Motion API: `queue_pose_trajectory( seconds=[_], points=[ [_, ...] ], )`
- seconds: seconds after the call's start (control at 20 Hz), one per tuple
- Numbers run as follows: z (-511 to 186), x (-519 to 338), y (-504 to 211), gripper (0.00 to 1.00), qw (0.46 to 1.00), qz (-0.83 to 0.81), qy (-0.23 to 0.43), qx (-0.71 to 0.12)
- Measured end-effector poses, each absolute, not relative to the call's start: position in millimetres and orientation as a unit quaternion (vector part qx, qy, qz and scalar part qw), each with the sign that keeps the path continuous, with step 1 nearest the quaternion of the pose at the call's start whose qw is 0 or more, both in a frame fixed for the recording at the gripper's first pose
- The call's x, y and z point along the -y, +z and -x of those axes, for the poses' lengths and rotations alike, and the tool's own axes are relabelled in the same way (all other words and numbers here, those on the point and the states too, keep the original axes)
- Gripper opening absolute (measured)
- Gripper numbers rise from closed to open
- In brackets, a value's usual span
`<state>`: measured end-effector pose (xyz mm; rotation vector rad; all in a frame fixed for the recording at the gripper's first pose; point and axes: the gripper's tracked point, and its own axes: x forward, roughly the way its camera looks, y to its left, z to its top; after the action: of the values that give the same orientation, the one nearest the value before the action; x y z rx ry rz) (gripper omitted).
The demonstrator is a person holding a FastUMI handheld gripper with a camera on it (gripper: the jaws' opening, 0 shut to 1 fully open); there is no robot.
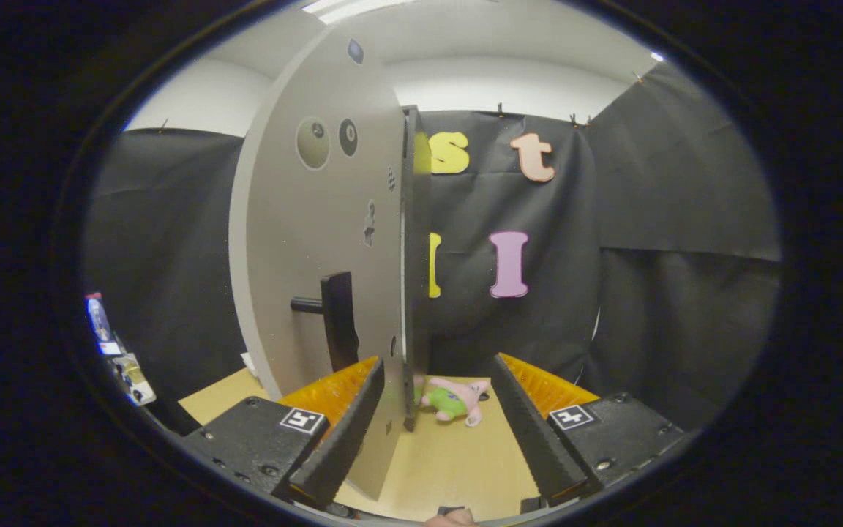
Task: Open the shoe cabinet door, grab the shoes and put them into the shoe cabinet, then close the shoe cabinet door.
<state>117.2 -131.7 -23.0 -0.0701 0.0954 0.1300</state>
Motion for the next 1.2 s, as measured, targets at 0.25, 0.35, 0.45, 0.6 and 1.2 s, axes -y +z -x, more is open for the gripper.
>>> queue_pose_trajectory(
  seconds=[0.25,0.35,0.45,0.6,1.2],
  points=[
    [-109,108,-24,0.97,0.997,0.032,0.049,-0.045],
    [-106,99,-26,0.97,0.998,0.023,0.041,-0.041],
    [-105,90,-25,0.97,0.999,0.021,0.029,-0.036],
    [-101,76,-22,0.96,0.999,0.037,0.007,-0.024],
    [-116,-20,-37,0.96,0.998,0.043,0.045,-0.018]
  ],
)
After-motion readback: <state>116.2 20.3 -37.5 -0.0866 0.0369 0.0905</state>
